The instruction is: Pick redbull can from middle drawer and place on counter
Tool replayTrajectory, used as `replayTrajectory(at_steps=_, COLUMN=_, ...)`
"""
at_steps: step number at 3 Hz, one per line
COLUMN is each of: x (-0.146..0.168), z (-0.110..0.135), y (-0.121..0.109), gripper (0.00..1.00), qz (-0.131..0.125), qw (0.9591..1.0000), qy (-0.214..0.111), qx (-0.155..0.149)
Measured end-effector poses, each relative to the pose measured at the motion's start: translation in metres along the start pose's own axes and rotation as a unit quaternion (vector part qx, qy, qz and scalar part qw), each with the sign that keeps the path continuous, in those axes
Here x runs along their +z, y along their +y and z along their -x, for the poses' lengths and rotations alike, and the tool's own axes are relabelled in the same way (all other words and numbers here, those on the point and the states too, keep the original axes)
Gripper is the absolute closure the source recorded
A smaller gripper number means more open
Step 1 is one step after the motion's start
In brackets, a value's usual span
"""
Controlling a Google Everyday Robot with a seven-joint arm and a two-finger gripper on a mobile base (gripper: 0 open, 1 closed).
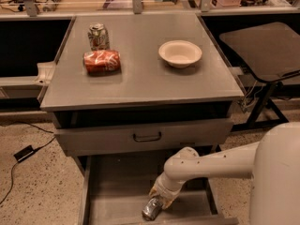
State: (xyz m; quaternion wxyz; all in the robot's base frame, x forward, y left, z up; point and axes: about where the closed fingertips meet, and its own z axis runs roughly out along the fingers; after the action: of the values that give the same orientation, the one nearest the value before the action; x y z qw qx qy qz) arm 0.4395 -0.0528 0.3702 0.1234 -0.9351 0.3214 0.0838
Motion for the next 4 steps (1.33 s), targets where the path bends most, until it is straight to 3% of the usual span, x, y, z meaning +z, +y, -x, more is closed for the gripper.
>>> replayTrajectory(at_steps=1, x=-0.026, z=0.0, y=-0.003, gripper=1.0, qz=-0.047, qw=0.9986, qy=-0.008, qx=0.021)
replayTrajectory(at_steps=2, x=-0.089, z=0.012, y=0.005, gripper=1.0, qz=-0.107, qw=0.9935, qy=0.002, qx=0.04)
replayTrajectory(at_steps=3, x=-0.176, z=0.02, y=0.019, gripper=1.0, qz=-0.145, qw=0.9871, qy=0.037, qx=0.057)
replayTrajectory(at_steps=4, x=-0.272, z=0.001, y=0.035, gripper=1.0, qz=-0.153, qw=0.9797, qy=0.092, qx=0.091)
